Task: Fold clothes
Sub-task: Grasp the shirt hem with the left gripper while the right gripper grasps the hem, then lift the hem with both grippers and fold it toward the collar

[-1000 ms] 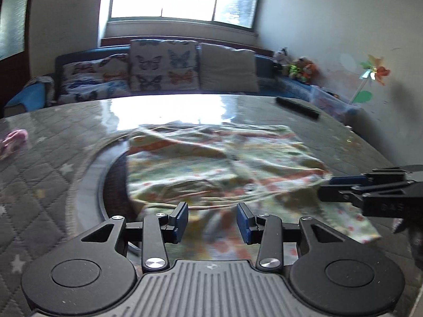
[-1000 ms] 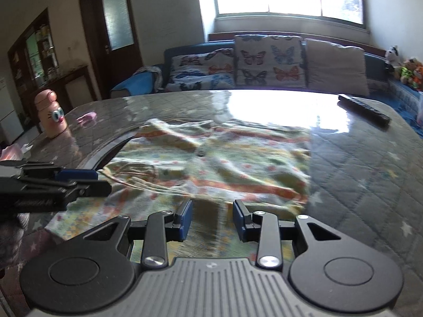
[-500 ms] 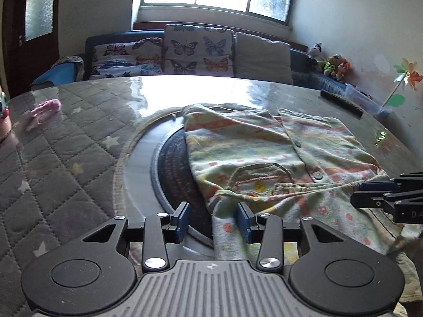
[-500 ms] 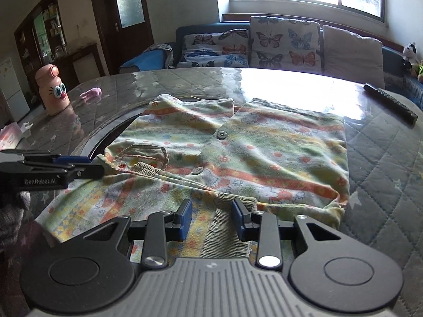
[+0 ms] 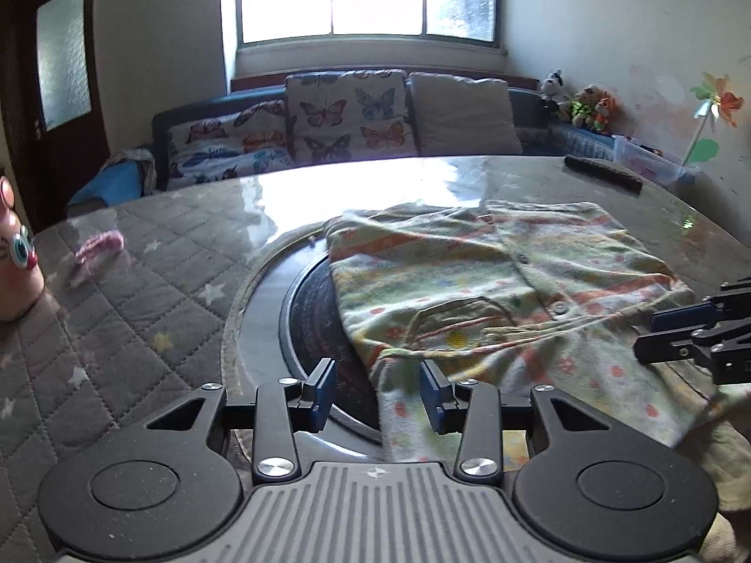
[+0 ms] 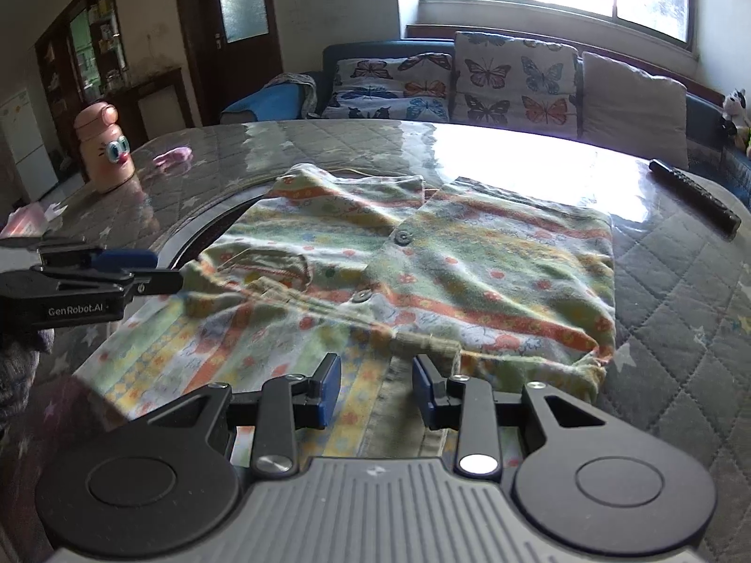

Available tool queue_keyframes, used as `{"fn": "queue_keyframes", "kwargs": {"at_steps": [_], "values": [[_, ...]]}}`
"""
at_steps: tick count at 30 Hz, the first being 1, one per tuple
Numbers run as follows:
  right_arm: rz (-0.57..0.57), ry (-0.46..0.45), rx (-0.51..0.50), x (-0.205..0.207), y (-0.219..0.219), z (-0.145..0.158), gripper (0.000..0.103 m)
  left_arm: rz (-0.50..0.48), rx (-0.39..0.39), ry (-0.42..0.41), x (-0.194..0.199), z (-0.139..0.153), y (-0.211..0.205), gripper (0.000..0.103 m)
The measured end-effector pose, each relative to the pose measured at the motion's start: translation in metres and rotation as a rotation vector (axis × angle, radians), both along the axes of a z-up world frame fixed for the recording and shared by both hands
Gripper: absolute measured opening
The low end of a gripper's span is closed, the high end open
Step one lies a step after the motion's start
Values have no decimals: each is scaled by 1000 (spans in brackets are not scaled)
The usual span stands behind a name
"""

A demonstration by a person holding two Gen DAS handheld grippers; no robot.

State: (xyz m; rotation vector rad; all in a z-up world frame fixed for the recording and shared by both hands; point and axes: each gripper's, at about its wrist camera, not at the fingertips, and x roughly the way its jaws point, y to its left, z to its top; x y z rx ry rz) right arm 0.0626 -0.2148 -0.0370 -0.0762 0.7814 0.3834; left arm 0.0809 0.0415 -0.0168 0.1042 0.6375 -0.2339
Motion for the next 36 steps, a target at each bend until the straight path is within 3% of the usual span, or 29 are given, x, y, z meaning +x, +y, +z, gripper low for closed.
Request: {"fn": "queue_keyframes", "kwargs": {"at_steps": [15, 27, 31, 36], "values": [[-2, 2, -6, -50, -16, -2, 33, -247, 142, -56, -60, -12, -40, 43], [-35, -2, 26, -57, -31, 4, 34, -444, 306, -134, -109, -20, -54, 65], [-29, -19, -22, -66, -36, 8, 34, -530, 355, -179, -123, -28, -68, 66], [2, -36, -107, -82, -39, 7, 37, -593, 347, -236, -124, -29, -87, 66]]}}
